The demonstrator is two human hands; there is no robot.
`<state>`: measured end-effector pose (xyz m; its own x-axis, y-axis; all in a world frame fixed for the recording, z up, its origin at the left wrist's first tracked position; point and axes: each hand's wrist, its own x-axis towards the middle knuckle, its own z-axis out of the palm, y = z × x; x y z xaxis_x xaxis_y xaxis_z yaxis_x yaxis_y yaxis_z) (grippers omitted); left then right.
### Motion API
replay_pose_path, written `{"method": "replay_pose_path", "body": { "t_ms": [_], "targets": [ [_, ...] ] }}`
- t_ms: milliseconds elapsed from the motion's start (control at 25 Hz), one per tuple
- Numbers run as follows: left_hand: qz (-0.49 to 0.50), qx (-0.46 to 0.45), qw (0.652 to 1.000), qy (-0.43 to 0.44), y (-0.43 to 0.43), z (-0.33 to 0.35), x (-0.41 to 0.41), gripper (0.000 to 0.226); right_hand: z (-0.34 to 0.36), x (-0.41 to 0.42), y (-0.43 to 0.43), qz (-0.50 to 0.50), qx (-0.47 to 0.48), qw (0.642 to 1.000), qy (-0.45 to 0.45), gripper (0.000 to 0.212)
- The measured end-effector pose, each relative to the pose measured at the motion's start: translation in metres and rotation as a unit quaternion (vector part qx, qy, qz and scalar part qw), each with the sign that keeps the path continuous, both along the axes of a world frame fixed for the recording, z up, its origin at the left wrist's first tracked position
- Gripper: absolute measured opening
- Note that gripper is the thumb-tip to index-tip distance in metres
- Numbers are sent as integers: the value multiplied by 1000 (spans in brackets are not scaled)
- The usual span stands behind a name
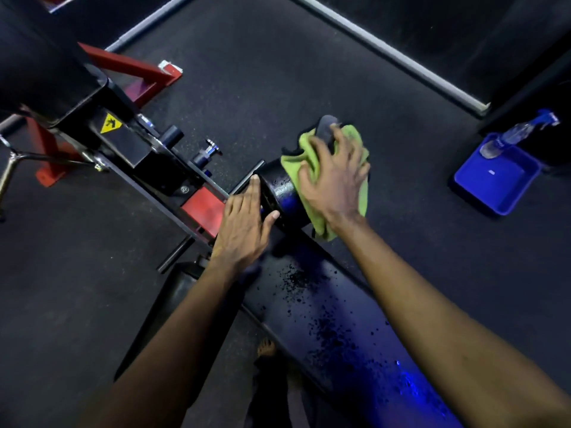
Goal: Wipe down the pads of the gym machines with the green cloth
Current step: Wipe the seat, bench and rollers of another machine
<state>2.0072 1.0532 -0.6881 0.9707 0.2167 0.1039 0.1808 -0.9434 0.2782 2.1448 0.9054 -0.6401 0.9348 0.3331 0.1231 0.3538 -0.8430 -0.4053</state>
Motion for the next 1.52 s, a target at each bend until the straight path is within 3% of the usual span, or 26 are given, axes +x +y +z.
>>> {"method": "replay_pose_path", "body": {
  "t_ms": [120, 200, 360, 440, 720, 920, 1160, 1360, 1520],
  "targets": [
    [-3, 19, 1000, 5, 1, -1, 0, 78, -6, -15, 0, 98, -25, 995, -4, 52],
    [-2, 30, 999, 9, 1, 0, -1, 77, -9, 3, -11, 108, -36, 993, -17, 51],
    [0, 26, 1000, 10, -3, 3, -2, 76, -9, 42, -23, -49, 24, 998, 19, 49],
    [0, 20, 1000, 6, -3, 3, -2, 75, -6, 41, -16, -60, 28, 998, 17, 47],
    [-1, 19, 1000, 2, -2, 1, 0, 72, -10, -14, 10, 144, -29, 989, -3, 46],
    [7, 4, 1000, 1, -4, 4, 0, 71, -8, 21, 5, 244, -45, 967, -58, 46],
    [34, -118, 992, -16, -9, 18, 7, 72, 1, 48, 10, 77, -57, 995, -33, 43],
    [84, -85, 993, 25, -20, 20, 24, 69, -3, 14, 13, 200, -29, 979, -39, 42],
    [105, -92, 990, 38, -19, 17, 27, 66, -14, 39, -25, 6, 55, 998, -39, 38]
  ]
}}
